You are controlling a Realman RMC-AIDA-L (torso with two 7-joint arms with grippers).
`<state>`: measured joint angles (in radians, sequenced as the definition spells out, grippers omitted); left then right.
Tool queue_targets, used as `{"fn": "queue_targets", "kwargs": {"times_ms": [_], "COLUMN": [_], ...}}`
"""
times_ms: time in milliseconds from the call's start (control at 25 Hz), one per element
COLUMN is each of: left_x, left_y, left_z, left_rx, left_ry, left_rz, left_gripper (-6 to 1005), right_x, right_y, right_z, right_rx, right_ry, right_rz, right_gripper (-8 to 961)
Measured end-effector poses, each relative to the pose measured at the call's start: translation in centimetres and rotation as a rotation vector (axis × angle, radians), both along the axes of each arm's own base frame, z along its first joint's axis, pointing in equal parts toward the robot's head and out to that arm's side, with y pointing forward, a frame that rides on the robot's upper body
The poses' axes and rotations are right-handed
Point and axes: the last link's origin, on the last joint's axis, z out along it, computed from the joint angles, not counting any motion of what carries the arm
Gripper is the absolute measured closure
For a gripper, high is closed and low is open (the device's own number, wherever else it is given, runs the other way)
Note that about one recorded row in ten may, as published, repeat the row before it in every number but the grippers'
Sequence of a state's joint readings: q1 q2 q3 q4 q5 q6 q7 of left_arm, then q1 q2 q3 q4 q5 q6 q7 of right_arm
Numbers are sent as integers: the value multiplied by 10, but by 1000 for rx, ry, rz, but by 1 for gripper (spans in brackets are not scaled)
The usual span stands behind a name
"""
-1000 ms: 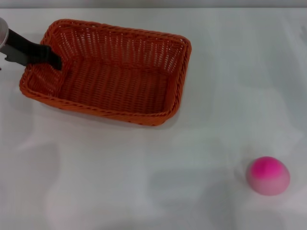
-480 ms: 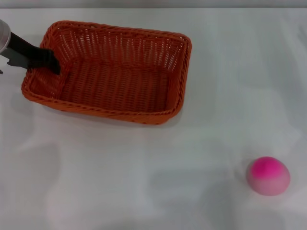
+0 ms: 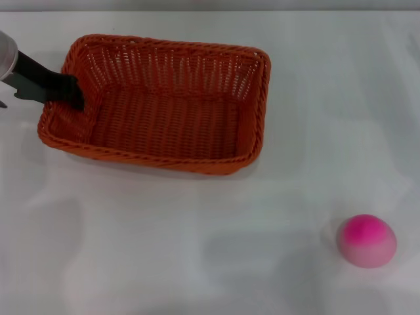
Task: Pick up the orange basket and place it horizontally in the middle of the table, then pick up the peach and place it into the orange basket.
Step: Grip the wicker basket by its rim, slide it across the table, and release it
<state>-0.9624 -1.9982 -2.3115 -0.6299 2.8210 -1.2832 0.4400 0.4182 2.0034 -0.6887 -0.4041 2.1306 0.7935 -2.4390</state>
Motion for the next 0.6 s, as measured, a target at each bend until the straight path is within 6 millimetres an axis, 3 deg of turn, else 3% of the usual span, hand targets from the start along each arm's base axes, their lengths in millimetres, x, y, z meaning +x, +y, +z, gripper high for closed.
{"fn": "queue_targets", "kwargs": {"times_ms": [600], "left_x": [8], "left_y": [-12], "left_z": [-6], "left_rx": [35], "left_ry": [-57], "left_rz": [69], "left_gripper": [876], "right_x": [-1], "right_y": [0], "right_z": [-2], "right_rx": [-10], "right_ry": [-4], "right_rz": [3], "right_gripper": [95]}}
